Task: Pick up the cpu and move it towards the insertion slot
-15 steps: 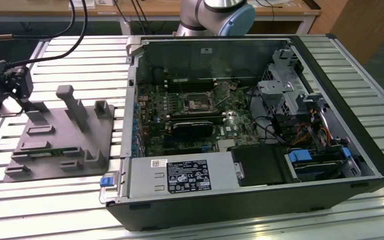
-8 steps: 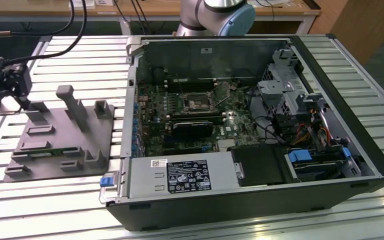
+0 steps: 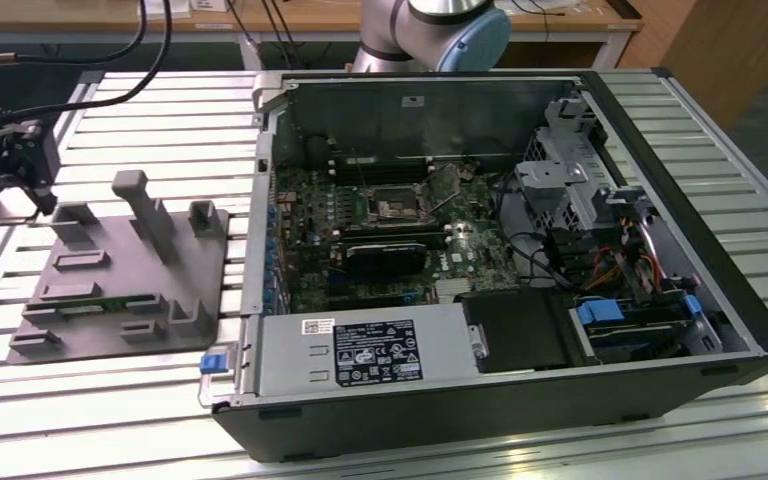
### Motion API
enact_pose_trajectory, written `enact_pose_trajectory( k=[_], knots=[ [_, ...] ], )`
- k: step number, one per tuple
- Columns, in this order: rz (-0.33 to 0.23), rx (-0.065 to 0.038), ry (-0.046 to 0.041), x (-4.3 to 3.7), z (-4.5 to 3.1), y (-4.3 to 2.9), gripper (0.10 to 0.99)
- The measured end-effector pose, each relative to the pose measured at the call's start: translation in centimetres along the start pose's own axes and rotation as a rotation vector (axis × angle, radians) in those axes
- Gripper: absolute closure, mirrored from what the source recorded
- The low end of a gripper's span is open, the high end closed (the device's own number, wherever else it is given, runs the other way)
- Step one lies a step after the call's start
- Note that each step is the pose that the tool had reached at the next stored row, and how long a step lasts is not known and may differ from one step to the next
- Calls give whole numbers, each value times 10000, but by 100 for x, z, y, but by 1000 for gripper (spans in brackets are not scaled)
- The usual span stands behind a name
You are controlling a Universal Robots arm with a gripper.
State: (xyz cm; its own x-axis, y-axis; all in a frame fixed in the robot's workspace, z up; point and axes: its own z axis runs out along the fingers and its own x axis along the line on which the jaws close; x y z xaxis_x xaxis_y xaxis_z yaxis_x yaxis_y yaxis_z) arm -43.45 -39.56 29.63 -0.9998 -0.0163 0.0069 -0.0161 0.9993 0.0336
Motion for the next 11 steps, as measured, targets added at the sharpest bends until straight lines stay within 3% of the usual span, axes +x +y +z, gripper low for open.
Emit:
enact_pose_trajectory(
  k=[11],
  knots=[
    [0, 0, -1, 1, -93, 7, 541]
  ],
)
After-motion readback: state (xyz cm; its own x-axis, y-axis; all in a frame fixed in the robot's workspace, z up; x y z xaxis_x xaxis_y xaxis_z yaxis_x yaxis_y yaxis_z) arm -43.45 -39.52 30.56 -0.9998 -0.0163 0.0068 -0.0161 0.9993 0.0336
